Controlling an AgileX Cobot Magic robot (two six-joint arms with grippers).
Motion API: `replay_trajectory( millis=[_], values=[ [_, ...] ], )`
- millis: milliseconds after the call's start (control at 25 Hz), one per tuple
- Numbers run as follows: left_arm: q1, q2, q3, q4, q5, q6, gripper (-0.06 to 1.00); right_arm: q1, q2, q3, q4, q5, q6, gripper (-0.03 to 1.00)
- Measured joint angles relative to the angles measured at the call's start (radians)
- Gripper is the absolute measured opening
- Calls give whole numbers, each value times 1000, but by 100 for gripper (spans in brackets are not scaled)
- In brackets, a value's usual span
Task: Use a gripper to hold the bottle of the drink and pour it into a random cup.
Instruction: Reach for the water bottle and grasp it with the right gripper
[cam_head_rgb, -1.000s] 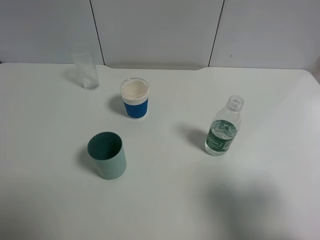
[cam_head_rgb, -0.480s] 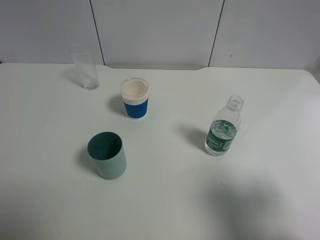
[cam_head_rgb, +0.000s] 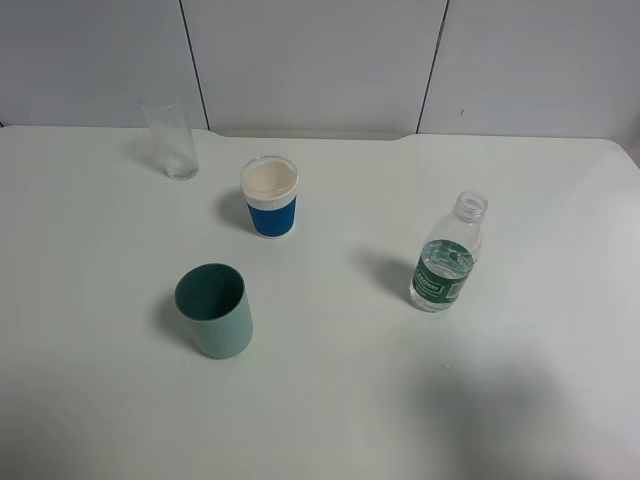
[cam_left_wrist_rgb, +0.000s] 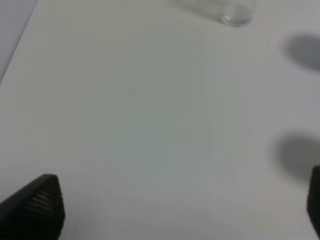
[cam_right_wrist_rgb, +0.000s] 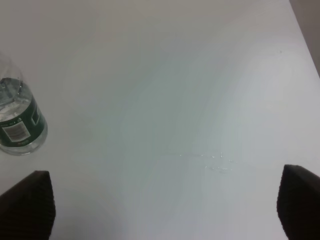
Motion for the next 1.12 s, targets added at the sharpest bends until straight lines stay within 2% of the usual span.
replay_trajectory(
  millis=[1120],
  values=[
    [0, 0, 0, -1, 0, 0, 98, 0, 0, 0, 0, 0, -1, 87]
  ],
)
